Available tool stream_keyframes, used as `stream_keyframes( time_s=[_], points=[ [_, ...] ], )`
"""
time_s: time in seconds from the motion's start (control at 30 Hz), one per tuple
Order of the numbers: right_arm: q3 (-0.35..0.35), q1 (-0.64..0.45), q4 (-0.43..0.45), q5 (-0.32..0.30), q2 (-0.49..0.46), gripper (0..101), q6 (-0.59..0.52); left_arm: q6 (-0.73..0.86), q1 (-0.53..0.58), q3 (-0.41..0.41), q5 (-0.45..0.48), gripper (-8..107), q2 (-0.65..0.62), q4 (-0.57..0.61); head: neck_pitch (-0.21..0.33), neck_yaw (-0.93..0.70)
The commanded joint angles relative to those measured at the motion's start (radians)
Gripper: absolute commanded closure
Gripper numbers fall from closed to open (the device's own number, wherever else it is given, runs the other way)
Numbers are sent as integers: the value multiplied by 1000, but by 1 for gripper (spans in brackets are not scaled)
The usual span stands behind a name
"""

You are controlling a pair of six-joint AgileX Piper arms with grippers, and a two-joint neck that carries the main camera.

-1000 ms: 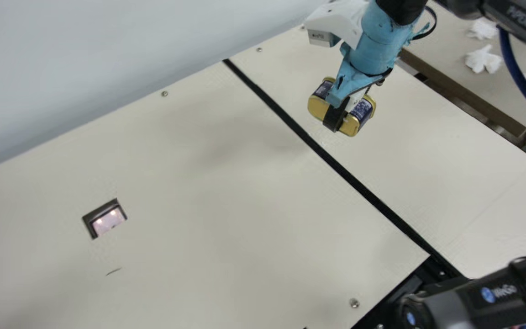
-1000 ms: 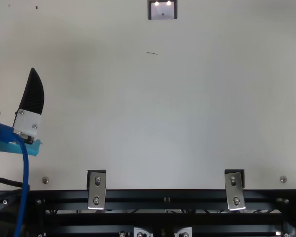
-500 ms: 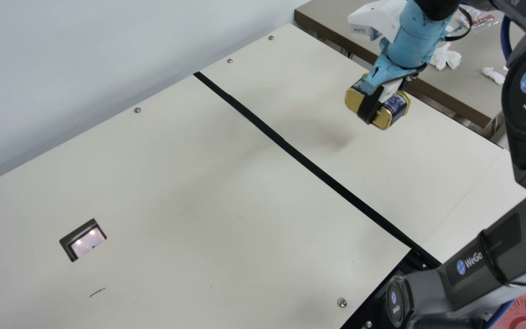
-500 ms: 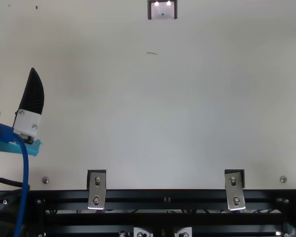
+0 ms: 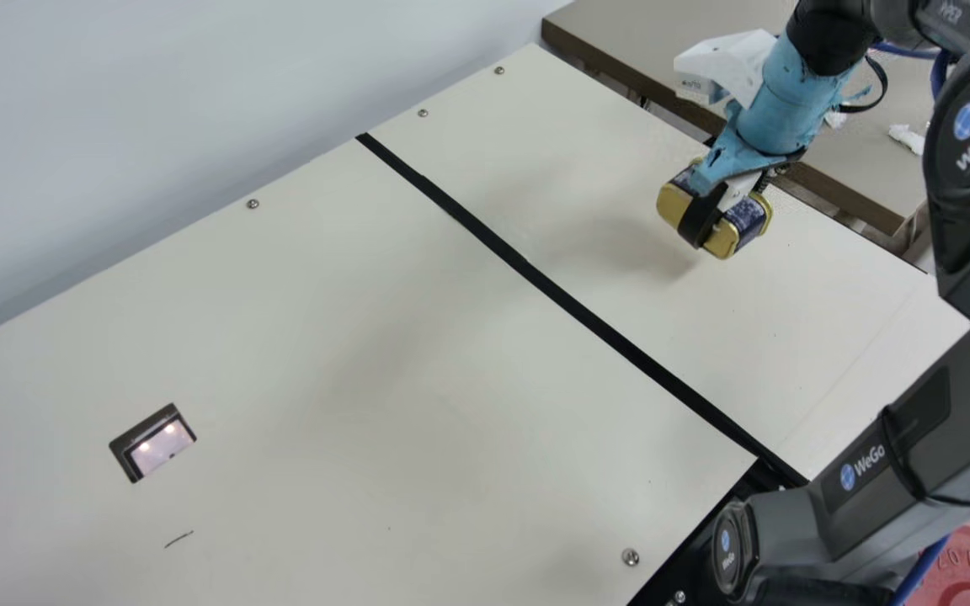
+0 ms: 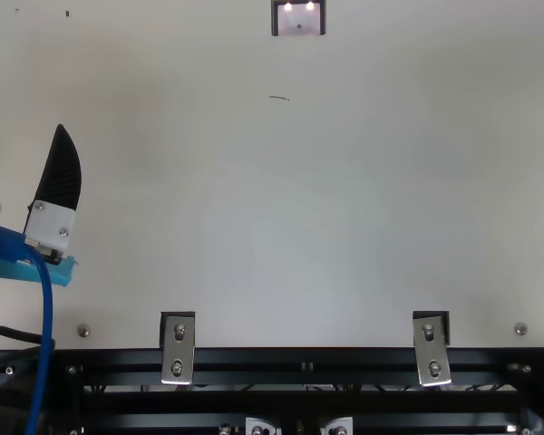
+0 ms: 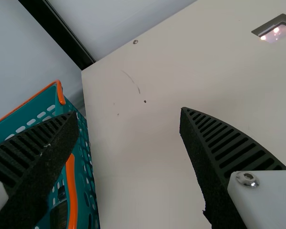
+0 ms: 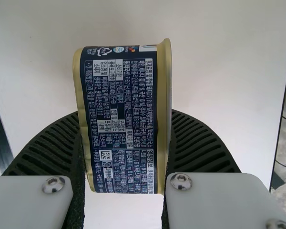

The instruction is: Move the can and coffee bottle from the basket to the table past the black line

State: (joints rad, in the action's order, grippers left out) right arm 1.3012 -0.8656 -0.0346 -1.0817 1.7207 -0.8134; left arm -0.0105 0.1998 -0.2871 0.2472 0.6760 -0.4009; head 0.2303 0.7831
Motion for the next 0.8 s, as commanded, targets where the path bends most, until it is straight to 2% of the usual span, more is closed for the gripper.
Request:
stream_keyframes(
  time_s=[0.0,0.43,0.47,0.5,0.53,0.77],
  points=[
    [-18,-5,-5,25,3,101,-7,0,0,0,0,9,0,0,22,20],
    [-106,-10,1,127,15,101,-33,0,0,0,0,9,0,0,22,20],
    [-112,-8,5,134,14,72,-32,0,0,0,0,9,0,0,22,20],
    [-116,-6,7,137,11,53,-31,0,0,0,0,9,0,0,22,20],
    [-120,-3,7,140,8,0,-29,0,0,0,0,9,0,0,22,20],
    [-122,24,-8,138,-59,0,-24,0,0,0,0,9,0,0,22,20]
  ],
)
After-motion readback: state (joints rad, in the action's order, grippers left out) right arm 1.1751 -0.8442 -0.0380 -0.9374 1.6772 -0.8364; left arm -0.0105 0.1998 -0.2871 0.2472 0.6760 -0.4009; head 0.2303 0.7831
